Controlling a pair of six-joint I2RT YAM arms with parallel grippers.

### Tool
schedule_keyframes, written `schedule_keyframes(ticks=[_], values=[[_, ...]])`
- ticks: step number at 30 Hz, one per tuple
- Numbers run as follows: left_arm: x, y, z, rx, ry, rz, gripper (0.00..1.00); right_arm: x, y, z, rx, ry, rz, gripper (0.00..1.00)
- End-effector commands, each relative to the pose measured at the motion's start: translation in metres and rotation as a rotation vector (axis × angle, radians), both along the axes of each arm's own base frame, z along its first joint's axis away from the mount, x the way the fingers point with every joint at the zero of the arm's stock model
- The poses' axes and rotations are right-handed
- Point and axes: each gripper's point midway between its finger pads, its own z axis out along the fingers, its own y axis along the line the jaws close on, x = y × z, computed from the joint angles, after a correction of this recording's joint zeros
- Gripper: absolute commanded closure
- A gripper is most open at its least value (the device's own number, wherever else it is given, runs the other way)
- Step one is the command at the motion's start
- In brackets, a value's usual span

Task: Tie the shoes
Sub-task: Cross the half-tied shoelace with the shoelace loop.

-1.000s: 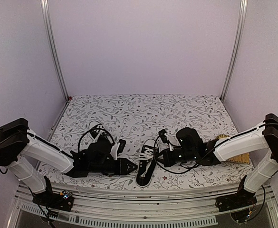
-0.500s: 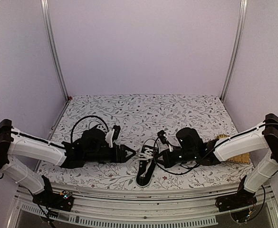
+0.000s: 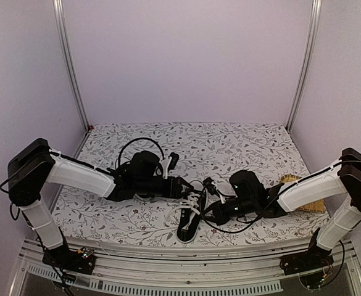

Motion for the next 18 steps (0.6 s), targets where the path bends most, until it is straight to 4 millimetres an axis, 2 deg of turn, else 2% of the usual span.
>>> schedule_keyframes(ticks=[1,7,10,12,13,18], values=[[-0.01,0.0,-0.006,-0.037,0.032,-0.046,0.42,-0.007,0.0,-0.006,0.007,0.018,0.024,0.98],[-0.034,0.002,-0.007,-0.093,0.067,-0.072,0.42,-0.007,0.0,-0.008,0.005,0.019,0.023,0.98],[-0.044,0.003,-0.014,-0.092,0.092,-0.078,0.45,-0.007,0.0,-0.007,0.008,0.019,0.022,0.98],[-0.052,0.003,-0.018,-0.097,0.11,-0.089,0.66,-0.007,0.0,-0.009,0.006,0.021,0.02,0.98],[-0.055,0.003,-0.02,-0.097,0.114,-0.092,0.72,-0.007,0.0,-0.008,0.007,0.021,0.021,0.98],[-0.066,0.005,-0.026,-0.091,0.126,-0.094,0.88,-0.009,-0.002,-0.009,0.005,0.024,0.019,0.98]])
